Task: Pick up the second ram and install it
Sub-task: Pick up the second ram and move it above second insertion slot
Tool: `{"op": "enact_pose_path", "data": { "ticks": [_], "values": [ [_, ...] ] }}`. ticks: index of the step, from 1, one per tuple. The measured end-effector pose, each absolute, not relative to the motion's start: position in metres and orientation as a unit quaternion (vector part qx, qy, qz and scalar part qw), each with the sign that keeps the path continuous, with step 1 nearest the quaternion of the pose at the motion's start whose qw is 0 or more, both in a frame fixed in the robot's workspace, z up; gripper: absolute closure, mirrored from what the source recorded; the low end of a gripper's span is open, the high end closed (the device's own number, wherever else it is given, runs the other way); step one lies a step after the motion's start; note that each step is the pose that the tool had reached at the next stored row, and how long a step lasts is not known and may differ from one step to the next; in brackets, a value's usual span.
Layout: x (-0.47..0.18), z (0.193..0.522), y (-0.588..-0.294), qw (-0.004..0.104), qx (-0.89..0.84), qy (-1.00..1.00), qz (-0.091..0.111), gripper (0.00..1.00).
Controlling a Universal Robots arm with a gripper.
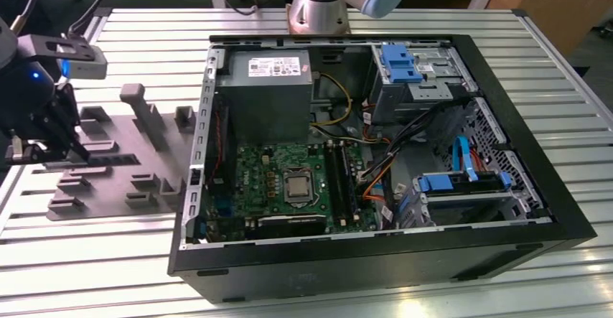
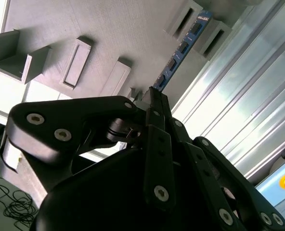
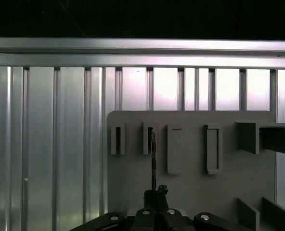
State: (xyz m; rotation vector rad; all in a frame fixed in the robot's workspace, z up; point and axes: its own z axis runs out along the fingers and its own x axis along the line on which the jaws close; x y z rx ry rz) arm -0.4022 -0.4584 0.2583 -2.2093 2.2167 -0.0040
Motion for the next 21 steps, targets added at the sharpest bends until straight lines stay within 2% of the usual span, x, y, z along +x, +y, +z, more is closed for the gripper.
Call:
{"op": "enact_pose_path", "data": {
  "ticks": [21],
  "values": [
    [-0.402,0.288,-0.458,0.007,-0.706,0.708,-0.002,0.89]
  ]
}}
